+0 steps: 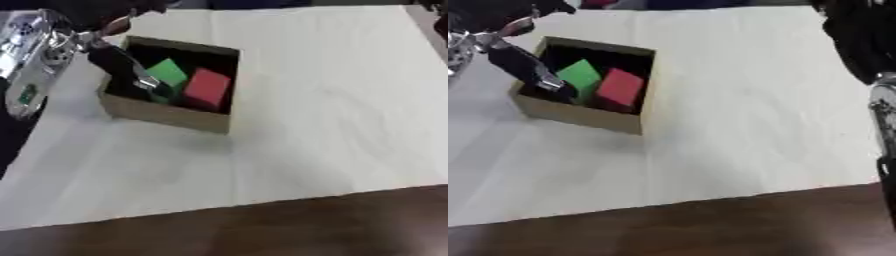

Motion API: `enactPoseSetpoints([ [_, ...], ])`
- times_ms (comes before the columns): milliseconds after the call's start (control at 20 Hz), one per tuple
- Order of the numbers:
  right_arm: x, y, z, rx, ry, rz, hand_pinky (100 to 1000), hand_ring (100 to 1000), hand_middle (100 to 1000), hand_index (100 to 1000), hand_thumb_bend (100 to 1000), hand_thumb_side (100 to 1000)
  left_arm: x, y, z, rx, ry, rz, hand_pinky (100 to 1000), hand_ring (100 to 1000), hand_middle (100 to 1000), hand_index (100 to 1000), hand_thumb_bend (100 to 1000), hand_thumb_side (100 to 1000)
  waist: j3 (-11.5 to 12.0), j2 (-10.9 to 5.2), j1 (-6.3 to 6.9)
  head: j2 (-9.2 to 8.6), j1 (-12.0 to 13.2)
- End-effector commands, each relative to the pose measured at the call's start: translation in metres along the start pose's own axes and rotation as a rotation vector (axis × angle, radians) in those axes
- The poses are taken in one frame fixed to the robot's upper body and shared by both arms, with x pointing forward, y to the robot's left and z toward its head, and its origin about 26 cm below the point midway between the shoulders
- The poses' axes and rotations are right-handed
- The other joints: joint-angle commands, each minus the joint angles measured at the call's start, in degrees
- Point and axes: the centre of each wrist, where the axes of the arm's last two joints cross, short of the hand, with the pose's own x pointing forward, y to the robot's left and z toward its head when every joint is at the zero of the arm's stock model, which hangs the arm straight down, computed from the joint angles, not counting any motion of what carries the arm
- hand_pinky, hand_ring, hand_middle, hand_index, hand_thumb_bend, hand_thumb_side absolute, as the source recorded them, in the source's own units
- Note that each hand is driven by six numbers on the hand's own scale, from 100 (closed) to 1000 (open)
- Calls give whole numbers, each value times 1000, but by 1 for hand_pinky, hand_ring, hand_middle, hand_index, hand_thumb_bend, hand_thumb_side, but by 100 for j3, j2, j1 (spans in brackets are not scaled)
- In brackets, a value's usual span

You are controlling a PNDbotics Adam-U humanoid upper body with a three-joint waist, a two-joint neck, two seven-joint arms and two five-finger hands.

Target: Pick up objects on the table and place them in the box.

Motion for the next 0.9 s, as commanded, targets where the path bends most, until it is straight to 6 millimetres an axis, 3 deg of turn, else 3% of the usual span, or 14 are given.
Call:
enactPoseSetpoints([
  [50, 8, -4, -2, -8, -30, 11, 1000, 865, 838, 1000, 100, 1000, -5, 7, 1, 31, 18, -30, 723, 884, 819, 922, 994, 856, 12, -151, -11, 19, -9],
  [300, 8, -5, -1, -16, -26, 9, 1000, 865, 838, 1000, 100, 1000, -2, 32, 9, 202, 30, 42, 652, 843, 788, 894, 722, 978, 62, -175, -28, 67, -46],
  [350, 8, -5, -1, -18, -26, 9, 1000, 865, 838, 1000, 100, 1000, -3, 40, 11, 251, 39, 64, 613, 809, 767, 892, 570, 1000, 81, -184, -36, 80, -65],
  [400, 7, -5, 0, -22, -27, 10, 1000, 865, 838, 1000, 100, 1000, -3, 48, 14, 305, 50, 88, 592, 789, 753, 889, 498, 1000, 113, -198, -48, 96, -96],
  [550, 8, -8, 0, -45, -42, 8, 1000, 867, 846, 1000, 100, 1000, -9, 60, 29, 415, 97, 150, 562, 753, 729, 873, 408, 1000, 187, -232, -74, 134, -177],
  [700, 9, -9, 0, -62, -70, 7, 1000, 869, 859, 1000, 100, 1000, -1, 70, 84, 728, 164, 367, 540, 737, 722, 870, 361, 1000, 240, -244, -84, 134, -216],
  [900, 10, -7, -3, -72, -123, -24, 1000, 862, 884, 1000, 100, 994, -4, 58, 112, 1003, 267, 663, 533, 729, 705, 863, 275, 1000, 301, -282, -132, 132, -225],
])
